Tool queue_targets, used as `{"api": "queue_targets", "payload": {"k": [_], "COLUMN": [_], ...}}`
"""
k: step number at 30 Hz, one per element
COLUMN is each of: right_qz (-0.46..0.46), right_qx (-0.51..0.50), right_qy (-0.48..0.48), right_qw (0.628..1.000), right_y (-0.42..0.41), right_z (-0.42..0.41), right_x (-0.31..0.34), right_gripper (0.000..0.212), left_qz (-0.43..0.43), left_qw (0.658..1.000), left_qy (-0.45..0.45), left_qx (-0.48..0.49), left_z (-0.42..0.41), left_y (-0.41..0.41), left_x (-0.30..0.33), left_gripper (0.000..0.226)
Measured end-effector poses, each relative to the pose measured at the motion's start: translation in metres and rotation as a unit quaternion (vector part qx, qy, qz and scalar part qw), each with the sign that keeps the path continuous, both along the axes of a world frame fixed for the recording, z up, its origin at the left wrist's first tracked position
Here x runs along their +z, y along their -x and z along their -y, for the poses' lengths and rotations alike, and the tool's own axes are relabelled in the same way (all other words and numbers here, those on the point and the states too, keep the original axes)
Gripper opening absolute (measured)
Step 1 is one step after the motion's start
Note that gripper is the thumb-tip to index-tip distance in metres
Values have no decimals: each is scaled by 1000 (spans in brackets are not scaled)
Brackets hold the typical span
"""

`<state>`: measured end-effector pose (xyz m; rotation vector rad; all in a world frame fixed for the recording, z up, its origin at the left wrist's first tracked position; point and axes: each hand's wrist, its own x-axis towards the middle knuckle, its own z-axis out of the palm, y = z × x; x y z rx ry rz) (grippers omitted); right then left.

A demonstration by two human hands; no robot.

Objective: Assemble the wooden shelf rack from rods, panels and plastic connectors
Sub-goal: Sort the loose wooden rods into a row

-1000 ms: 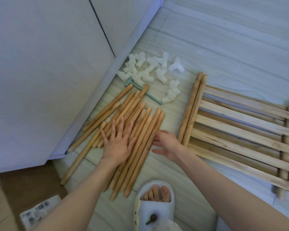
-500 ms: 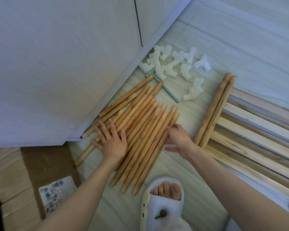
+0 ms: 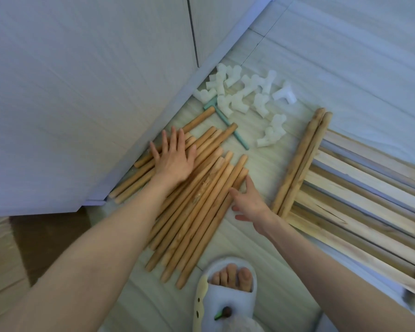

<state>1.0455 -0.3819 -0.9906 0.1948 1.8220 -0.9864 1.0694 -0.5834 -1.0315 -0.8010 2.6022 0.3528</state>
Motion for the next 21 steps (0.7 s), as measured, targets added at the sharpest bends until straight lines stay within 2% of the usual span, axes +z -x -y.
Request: {"api": "queue_targets", "payload": {"k": [5, 8, 12, 15, 19, 21], "right_qz": [22, 32, 32, 25, 14, -20], "right_qx": [-25, -43, -48, -14, 22, 24], "right_qy": [28, 36, 40, 32, 13, -1], "right_qw": [999, 998, 998, 999, 1000, 1000], "right_y": [7, 8, 9, 7, 1, 2], "right_z": [0, 1, 0, -2, -6, -7], "right_x": [-1, -2, 0, 2, 1, -2], "right_gripper": [67, 65, 64, 65, 65, 58], "left_qz": [20, 29, -1, -38, -30, -29], "left_qw": [1000, 998, 996, 998, 999, 998], "left_qy": [-17, -9, 3, 8, 29, 46], "left_qx": [10, 54, 91, 48, -19, -26], "left_z": [9, 4, -7, -37, -70, -69], "left_y": [-22, -46, -74, -93, -94, -86], "left_x": [1, 2, 6, 8, -3, -8], "left_gripper": [65, 68, 69, 64, 60, 62]}}
